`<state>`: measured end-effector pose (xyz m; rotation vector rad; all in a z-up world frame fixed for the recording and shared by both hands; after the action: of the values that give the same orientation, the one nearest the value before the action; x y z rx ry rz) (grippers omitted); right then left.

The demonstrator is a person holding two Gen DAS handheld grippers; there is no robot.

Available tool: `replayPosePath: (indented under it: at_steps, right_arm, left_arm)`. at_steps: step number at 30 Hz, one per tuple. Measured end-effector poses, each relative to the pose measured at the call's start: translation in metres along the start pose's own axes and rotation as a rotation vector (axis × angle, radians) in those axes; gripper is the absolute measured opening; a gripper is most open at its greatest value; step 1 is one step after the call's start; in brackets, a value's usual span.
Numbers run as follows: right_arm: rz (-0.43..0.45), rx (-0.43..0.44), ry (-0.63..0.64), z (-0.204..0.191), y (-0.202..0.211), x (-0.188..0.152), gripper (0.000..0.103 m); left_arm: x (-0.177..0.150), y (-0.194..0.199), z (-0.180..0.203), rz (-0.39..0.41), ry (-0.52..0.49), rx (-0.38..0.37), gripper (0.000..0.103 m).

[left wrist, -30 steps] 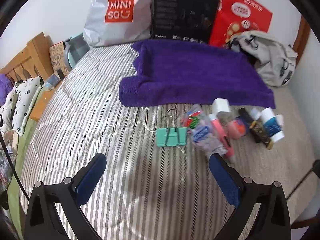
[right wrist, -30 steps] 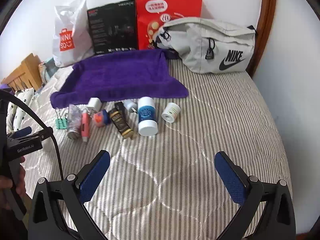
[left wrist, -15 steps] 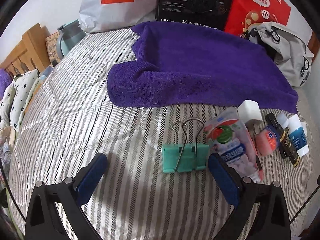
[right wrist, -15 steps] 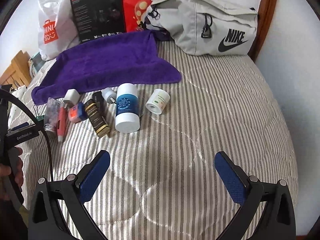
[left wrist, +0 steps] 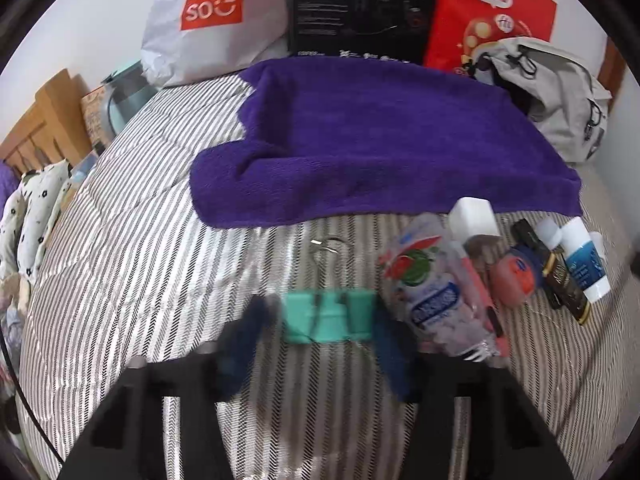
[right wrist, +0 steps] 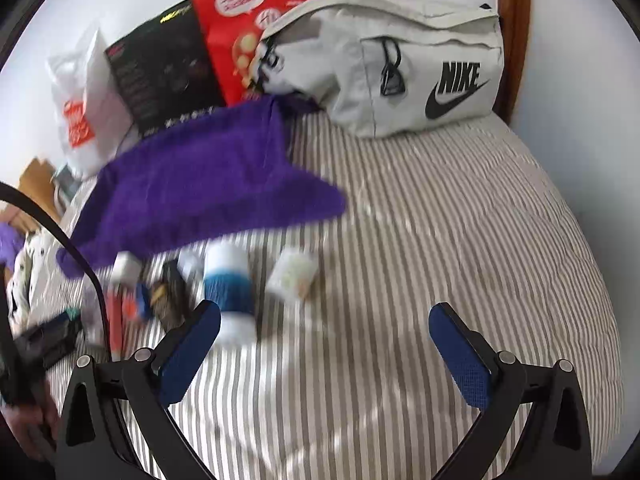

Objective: Organize rigid objects
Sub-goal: 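Grasp the green binder clip with the left tool while the right tool moves toward the white jar, then close the right tool on the small white jar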

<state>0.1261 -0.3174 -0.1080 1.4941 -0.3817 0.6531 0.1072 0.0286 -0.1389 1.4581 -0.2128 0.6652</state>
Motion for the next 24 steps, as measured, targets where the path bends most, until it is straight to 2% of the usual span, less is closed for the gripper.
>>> replayPosePath:
  at_steps: [2,3,4,8,10,11,14,21,24]
  right_arm:
    - [-0.017,-0.014,0.001,0.002,-0.013,0.008,0.099]
    - [-0.026,-0.015,0.001,0.002,-0.019,0.010,0.094]
    - [-0.035,-0.012,-0.002,0.002,-0.025,0.012,0.090]
    - [-0.076,0.022,-0.018,0.000,-0.052,0.013,0.085]
    - [-0.089,0.027,-0.021,-0.003,-0.064,0.010,0.078]
    - [-0.085,0.013,-0.011,-0.003,-0.065,0.009,0.078]
    - [-0.100,-0.040,0.073,-0.007,-0.063,0.004,0.070]
    - [-0.103,-0.046,0.075,0.000,-0.062,0.005,0.067]
    - [-0.092,-0.049,0.109,-0.007,-0.060,0.006,0.059]
  left_arm:
    - [0.000,0.000,0.001,-0.002,-0.011,0.000,0.039]
    - [0.000,0.001,0.001,-0.002,-0.011,-0.001,0.039]
    - [0.000,0.000,0.001,-0.004,-0.006,-0.004,0.039]
    - [0.000,0.000,0.002,-0.010,-0.009,-0.003,0.039]
    - [0.001,0.000,0.003,-0.013,-0.013,-0.003,0.039]
    - [0.001,-0.001,0.002,-0.015,-0.014,-0.005,0.039]
    - [0.002,-0.001,0.001,-0.019,-0.018,-0.011,0.039]
    - [0.001,-0.001,0.001,-0.020,-0.020,-0.018,0.039]
    - [0.003,-0.002,0.002,-0.020,-0.027,-0.018,0.039]
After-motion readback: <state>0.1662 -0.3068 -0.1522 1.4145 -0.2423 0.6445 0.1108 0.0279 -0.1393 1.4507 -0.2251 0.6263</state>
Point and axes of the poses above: each gripper's, at about its wrist camera, not at the fingertips, and y roughly against the way its jaws point, z to its right, x to its top, the point moved 3 cm from there along -y, roughly the way its jaws point, and after that the axes turned 15 degrees about y, right-handed, at the moved point
